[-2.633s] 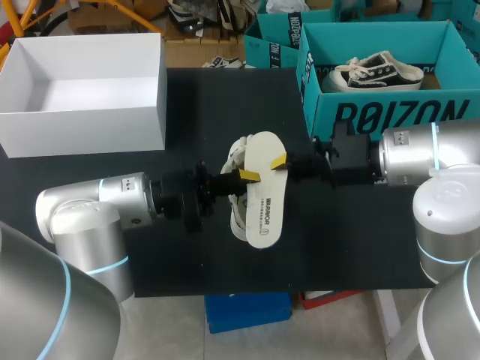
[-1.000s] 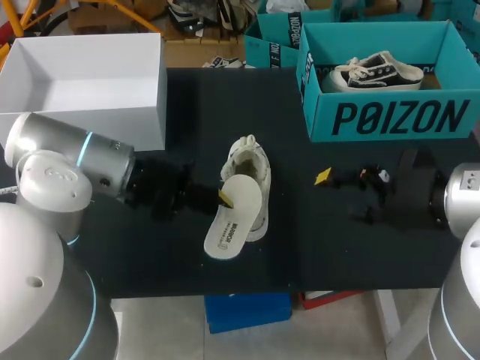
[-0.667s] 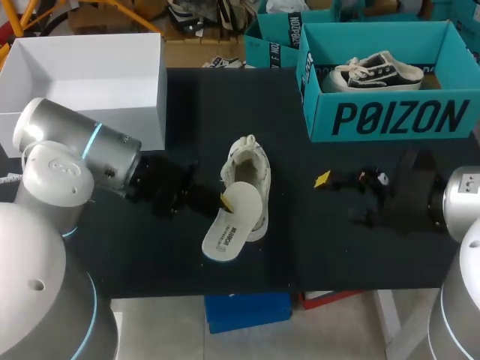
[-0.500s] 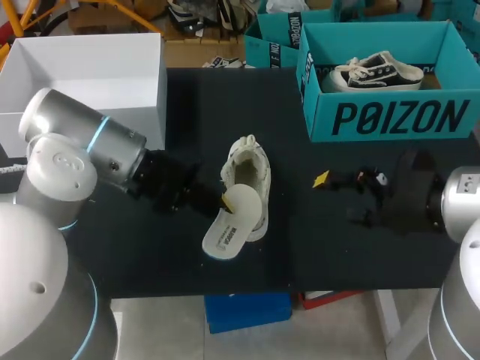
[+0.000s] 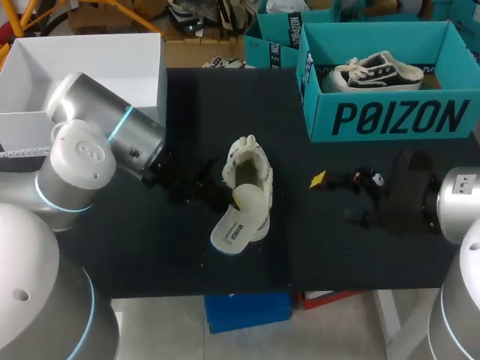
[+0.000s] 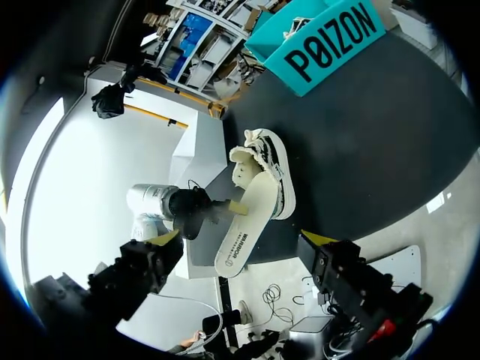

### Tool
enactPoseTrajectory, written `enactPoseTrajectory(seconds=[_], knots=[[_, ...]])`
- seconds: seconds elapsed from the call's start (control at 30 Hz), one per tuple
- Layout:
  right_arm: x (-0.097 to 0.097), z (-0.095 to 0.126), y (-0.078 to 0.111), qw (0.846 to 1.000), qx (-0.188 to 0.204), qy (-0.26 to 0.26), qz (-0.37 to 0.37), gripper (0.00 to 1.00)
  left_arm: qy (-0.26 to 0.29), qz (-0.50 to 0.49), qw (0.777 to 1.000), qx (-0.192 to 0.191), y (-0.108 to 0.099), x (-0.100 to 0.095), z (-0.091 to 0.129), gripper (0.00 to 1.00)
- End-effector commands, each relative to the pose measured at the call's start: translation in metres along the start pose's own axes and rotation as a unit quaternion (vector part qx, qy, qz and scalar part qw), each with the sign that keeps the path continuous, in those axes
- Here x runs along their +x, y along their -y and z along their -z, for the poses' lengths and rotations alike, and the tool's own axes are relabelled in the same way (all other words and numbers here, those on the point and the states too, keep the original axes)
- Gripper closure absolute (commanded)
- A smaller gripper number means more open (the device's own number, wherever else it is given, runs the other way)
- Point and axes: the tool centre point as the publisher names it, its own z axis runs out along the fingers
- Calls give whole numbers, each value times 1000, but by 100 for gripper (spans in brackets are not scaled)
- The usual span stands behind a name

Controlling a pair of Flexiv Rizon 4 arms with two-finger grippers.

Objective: Take the shoe out of the shoebox, open the shoe tongue, remove and reinsert the insole, then place the shoe into the shoebox

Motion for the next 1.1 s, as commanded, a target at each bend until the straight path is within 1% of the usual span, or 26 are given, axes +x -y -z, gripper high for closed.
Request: enactPoseTrajectory(seconds=[0.03, 0.2, 0.27, 0.43, 0.6, 0.73, 0.97, 1.1], knots=[[-5, 25, 0, 1000, 5, -7, 1, 0, -14, -5, 1000, -1, -11, -6, -6, 100], [-5, 25, 0, 1000, 5, -7, 1, 0, -21, -8, 1000, -14, -20, -8, -2, 100], [-5, 25, 0, 1000, 5, -7, 1, 0, -23, -11, 1000, -19, -18, -11, 2, 100], [-5, 25, 0, 1000, 5, -7, 1, 0, -31, -12, 999, -23, -16, -12, 5, 100], [-5, 25, 0, 1000, 5, -7, 1, 0, -51, -3, 999, -16, -19, -4, -2, 100], [-5, 25, 0, 1000, 5, -7, 1, 0, -62, -4, 998, -13, -20, -2, -5, 100], [-5, 25, 0, 1000, 5, -7, 1, 0, -81, -13, 996, -33, -32, -4, -2, 100], [-5, 25, 0, 1000, 5, -7, 1, 0, -81, -15, 995, -49, -42, -5, 0, 100]])
